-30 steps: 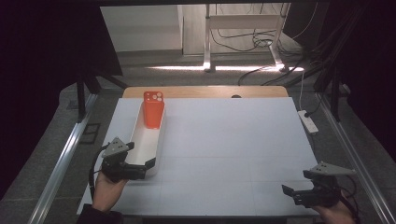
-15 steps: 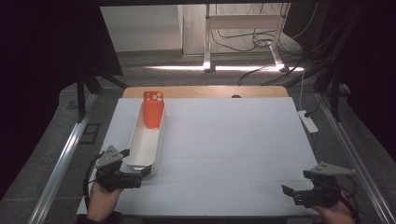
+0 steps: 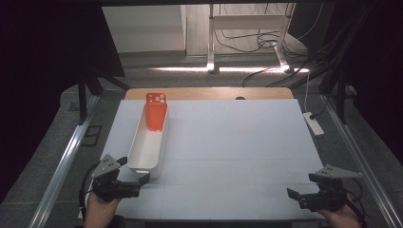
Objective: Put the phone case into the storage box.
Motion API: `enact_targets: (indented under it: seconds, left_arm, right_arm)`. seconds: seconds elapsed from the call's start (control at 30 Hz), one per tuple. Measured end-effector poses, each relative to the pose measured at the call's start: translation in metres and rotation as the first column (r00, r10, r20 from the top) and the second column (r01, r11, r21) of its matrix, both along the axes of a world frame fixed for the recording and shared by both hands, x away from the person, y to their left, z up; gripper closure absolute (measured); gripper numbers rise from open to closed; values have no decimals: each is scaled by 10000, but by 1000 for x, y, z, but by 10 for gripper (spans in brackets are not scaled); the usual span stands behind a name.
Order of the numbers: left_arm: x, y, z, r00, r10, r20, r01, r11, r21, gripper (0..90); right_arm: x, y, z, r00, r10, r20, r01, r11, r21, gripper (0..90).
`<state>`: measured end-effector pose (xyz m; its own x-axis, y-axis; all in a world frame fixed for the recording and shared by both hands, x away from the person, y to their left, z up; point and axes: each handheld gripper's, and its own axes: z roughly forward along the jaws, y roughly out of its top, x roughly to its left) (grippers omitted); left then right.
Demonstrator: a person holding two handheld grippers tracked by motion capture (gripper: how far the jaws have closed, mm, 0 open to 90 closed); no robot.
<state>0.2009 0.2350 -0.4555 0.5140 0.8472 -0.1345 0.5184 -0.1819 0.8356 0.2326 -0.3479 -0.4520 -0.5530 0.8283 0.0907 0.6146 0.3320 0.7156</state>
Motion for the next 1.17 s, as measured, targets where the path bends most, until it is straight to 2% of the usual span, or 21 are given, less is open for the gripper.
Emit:
enact_targets:
  seconds: [0.37, 0.53, 0.7, 1.17]
  left_arm:
    - [-14, 6, -6, 9996, 281, 50, -282, 9994, 197, 0]
    - [-19, 7, -9, 9992, 404, -49, -402, 9984, 396, 0]
    - [-23, 7, -12, 9983, 574, -80, -565, 9946, 874, 0]
    - [-21, 3, -14, 9972, 671, -317, -621, 9885, 1377, 0]
  right_arm:
    - [0, 0, 0, 10000, -13, -35, 13, 10000, -6, 1]
    - [0, 0, 0, 10000, -4, -25, 4, 10000, 6, 2]
    - [0, 0, 0, 10000, -9, -26, 9, 10000, -7, 2]
    - [0, 1, 0, 10000, -13, -49, 13, 10000, -88, 3]
